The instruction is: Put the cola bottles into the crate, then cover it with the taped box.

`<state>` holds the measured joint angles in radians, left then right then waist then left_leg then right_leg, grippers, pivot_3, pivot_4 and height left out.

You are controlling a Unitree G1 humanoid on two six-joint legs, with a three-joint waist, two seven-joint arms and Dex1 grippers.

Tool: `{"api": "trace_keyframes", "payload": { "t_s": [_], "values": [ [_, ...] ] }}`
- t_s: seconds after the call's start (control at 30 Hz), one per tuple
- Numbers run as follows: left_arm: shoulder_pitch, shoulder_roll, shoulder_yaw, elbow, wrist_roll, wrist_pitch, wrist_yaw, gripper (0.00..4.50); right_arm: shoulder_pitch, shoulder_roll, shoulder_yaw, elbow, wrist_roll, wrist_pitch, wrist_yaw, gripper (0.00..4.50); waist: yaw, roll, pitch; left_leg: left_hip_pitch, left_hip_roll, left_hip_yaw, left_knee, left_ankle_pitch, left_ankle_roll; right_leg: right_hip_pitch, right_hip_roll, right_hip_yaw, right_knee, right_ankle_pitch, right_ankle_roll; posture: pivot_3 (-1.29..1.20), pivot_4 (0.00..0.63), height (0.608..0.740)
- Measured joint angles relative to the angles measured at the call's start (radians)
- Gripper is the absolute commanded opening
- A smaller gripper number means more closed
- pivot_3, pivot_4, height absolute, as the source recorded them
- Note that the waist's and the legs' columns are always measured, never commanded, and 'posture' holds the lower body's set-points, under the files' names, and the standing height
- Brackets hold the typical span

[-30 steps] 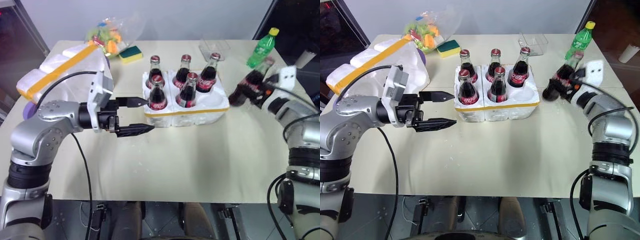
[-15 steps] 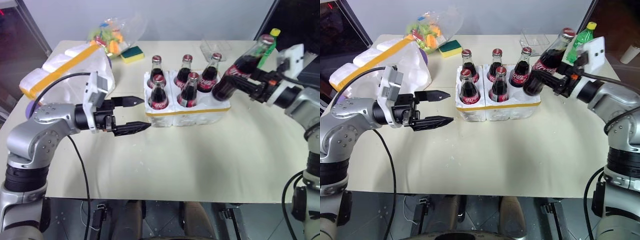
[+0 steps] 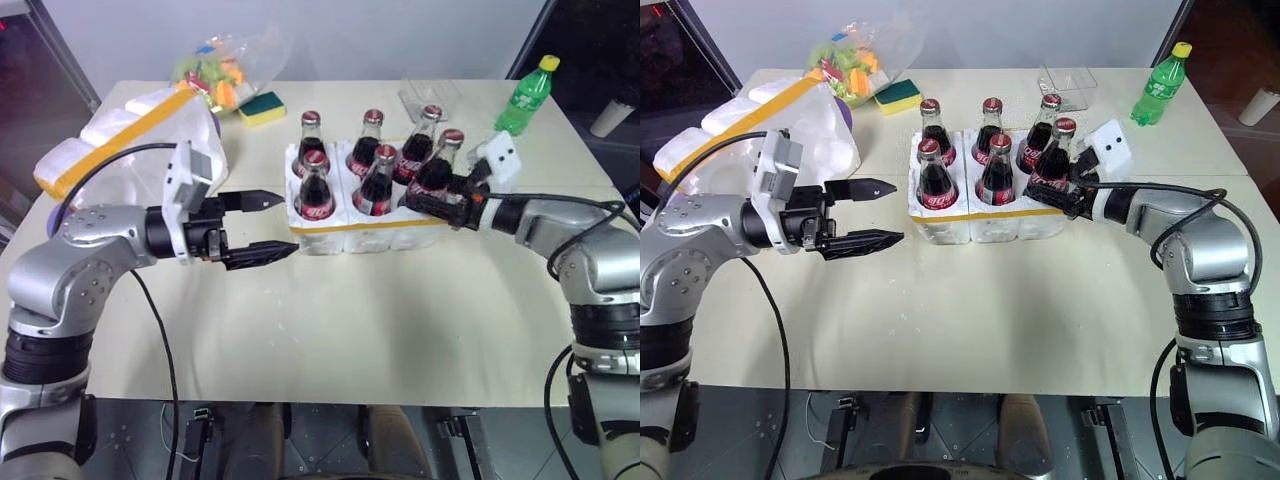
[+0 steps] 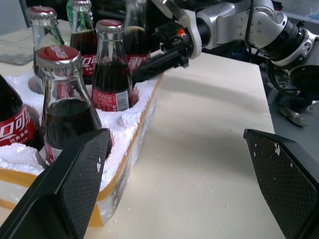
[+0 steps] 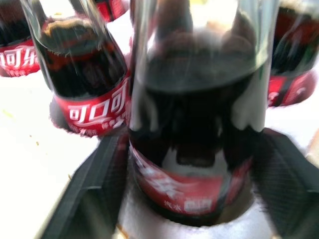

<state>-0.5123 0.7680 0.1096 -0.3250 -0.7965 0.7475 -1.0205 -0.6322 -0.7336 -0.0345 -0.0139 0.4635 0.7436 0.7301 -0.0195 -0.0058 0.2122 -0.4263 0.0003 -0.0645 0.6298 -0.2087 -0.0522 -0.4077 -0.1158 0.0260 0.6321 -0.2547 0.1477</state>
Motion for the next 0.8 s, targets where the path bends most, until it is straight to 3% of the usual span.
{"api": "trace_keyframes", "payload": {
  "t_s": [0.23,0.4,0.57,0.67,0.8],
  "values": [
    [0.01,0.062,0.033,-0.012,-0.004,0.012,0.001,4.5,-0.026,-0.027,0.003,0.007,-0.008,0.013,0.049,4.45,0.002,0.0,0.0,0.0,0.0,0.0,0.001,0.0,0.0,0.0,0.0,0.0,0.0,0.0,0.0,0.0,0.15,0.739],
    [0.049,0.242,0.153,-0.034,-0.052,0.083,-0.029,4.5,-0.042,-0.214,-0.117,-0.054,0.09,0.048,0.209,4.45,0.002,0.0,0.0,0.0,0.0,0.0,-0.002,0.0,0.0,0.0,0.0,0.0,-0.001,0.0,0.0,0.0,0.15,0.739],
    [0.205,0.473,0.395,-0.033,-0.049,0.153,-0.153,4.5,0.053,-0.393,-0.249,-0.075,0.142,0.031,0.397,4.45,-0.003,0.0,0.0,0.001,0.001,0.002,-0.002,0.0,0.0,0.0,0.0,0.0,-0.001,-0.002,-0.004,0.0,0.15,0.739],
    [0.411,0.606,0.558,0.052,0.082,0.156,-0.322,4.5,0.137,-0.429,-0.285,-0.083,0.169,0.013,0.497,4.45,-0.017,0.0,0.0,0.002,0.001,0.002,-0.002,0.0,0.0,0.0,0.0,0.0,-0.001,-0.003,-0.004,0.0,0.15,0.739],
    [0.585,0.695,0.709,0.281,0.302,0.064,-0.519,4.5,0.141,-0.423,-0.32,-0.098,0.212,0.026,0.507,4.45,-0.029,0.0,0.0,0.002,0.001,0.003,-0.002,-0.001,0.0,-0.001,-0.001,0.0,-0.001,-0.003,-0.008,0.0,0.15,0.739]
  ]
}}
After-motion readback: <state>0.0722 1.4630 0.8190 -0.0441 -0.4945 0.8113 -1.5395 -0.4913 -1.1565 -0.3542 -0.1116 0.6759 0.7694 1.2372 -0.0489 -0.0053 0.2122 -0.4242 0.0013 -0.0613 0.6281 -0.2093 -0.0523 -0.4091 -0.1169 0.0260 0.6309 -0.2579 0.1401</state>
